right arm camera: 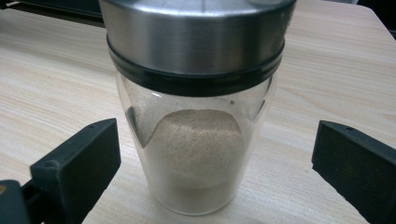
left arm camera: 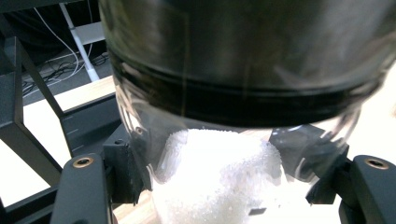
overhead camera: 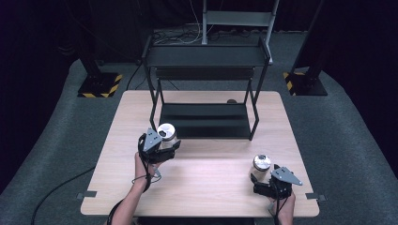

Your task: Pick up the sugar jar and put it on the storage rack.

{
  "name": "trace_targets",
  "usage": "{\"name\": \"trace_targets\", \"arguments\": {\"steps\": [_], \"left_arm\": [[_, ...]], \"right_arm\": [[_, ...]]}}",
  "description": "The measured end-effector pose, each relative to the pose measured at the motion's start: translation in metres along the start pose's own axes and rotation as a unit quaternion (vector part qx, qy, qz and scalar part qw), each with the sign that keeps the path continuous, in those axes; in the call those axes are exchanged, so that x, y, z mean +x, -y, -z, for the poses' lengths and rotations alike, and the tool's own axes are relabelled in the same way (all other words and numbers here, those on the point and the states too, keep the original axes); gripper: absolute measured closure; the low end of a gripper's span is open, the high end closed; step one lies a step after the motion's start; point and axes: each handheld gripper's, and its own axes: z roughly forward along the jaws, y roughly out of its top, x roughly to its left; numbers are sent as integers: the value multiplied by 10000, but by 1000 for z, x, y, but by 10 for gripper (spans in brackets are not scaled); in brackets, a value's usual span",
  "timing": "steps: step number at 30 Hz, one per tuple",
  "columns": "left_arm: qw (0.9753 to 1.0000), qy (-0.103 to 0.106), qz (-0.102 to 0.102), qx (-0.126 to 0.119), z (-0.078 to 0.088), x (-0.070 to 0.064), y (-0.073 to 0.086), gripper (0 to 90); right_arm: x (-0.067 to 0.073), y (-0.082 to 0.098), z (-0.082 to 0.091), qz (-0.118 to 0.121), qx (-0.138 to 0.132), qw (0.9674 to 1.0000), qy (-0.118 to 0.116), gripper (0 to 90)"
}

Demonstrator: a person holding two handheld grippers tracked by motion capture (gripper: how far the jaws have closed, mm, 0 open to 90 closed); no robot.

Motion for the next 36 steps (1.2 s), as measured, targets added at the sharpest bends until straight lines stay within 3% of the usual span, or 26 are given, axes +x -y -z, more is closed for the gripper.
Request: {"name": "trace_targets", "arguments": {"steps": [24,36], "left_arm": [[9999,30,120,39,-16,17,-16,301],[10000,-24,73,46,-20,23,-24,301]], "right_arm": [[0,0,0,-15,-12,10000,-4,3],[0,0,0,1,5,10000,6,3]]}}
